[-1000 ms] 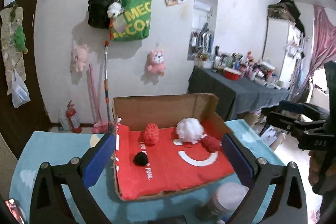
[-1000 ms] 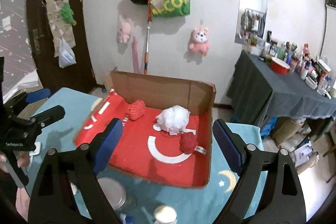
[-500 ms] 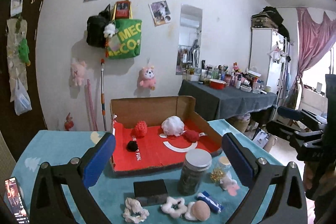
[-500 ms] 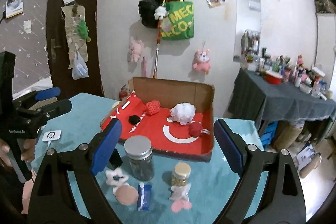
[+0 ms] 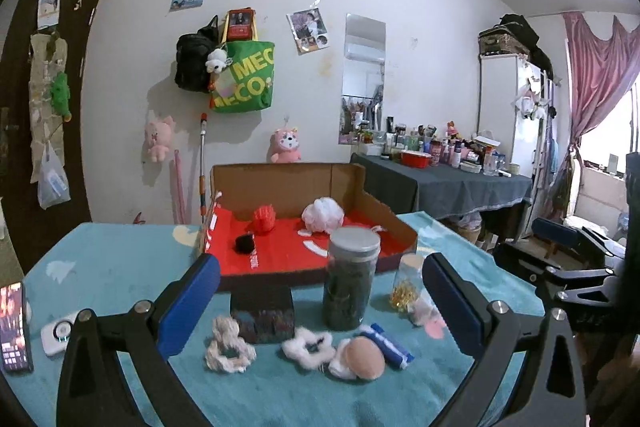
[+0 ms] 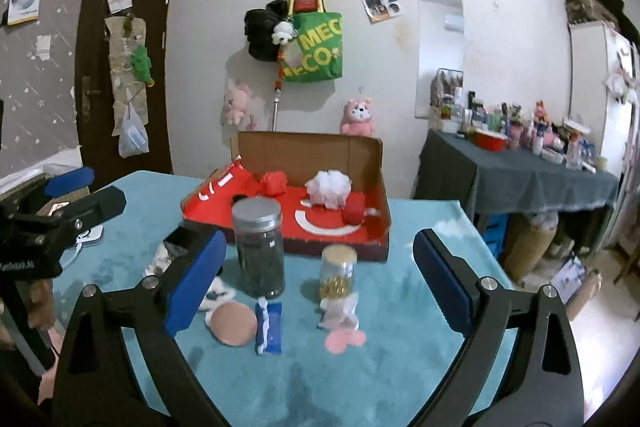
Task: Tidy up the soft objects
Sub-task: 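Move both open tools toward the soft items on the teal tablecloth, then grasp the cream crocheted scrunchie with the left tool while the right tool grasps the blue packet, then lift and carry the crocheted scrunchie and blue packet over the cardboard box with both tools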
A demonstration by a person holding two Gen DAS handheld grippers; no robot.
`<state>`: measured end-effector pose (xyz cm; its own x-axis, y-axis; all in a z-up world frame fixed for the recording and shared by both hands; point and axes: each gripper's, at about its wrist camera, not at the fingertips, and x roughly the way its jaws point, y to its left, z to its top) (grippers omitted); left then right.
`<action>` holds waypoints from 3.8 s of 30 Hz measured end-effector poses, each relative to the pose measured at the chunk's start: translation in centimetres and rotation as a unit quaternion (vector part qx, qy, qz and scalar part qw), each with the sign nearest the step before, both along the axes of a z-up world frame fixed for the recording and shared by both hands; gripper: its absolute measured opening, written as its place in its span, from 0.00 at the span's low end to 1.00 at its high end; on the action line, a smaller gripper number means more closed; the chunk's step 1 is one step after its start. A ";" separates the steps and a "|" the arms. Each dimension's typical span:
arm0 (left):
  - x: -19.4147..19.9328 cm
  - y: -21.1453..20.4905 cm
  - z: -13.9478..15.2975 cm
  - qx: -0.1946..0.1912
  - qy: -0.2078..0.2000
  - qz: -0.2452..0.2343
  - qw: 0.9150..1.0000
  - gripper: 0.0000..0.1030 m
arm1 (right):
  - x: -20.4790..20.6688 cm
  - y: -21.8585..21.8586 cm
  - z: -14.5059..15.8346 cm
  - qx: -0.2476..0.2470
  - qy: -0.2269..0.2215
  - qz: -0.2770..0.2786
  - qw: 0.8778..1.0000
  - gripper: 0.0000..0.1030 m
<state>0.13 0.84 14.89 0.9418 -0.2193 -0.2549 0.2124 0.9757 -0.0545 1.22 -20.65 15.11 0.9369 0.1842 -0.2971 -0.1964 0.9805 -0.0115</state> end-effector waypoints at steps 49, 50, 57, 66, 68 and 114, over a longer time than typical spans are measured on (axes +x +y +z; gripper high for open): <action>4.7 0.2 -12.0 0.010 0.185 0.042 0.982 1.00 | 2.9 0.4 -11.9 -0.003 0.138 -0.031 0.990 0.93; 4.8 0.3 -11.9 0.010 0.186 0.043 0.982 1.00 | 3.1 0.5 -11.8 -0.002 0.139 -0.029 0.990 0.93; 6.0 2.4 -11.0 0.012 0.193 0.063 0.979 1.00 | 5.0 1.4 -11.3 0.000 0.163 -0.009 0.987 0.93; 8.4 6.2 -10.5 0.006 0.217 0.092 0.972 1.00 | 8.1 2.3 -11.3 -0.007 0.219 0.025 0.975 0.93; 9.0 6.7 -10.5 0.008 0.221 0.093 0.971 0.98 | 8.6 2.5 -11.2 -0.005 0.230 0.037 0.972 0.93; 9.6 0.4 -9.2 -0.016 0.262 -0.110 0.959 0.28 | 8.5 2.3 -9.9 0.032 0.232 0.144 0.962 0.21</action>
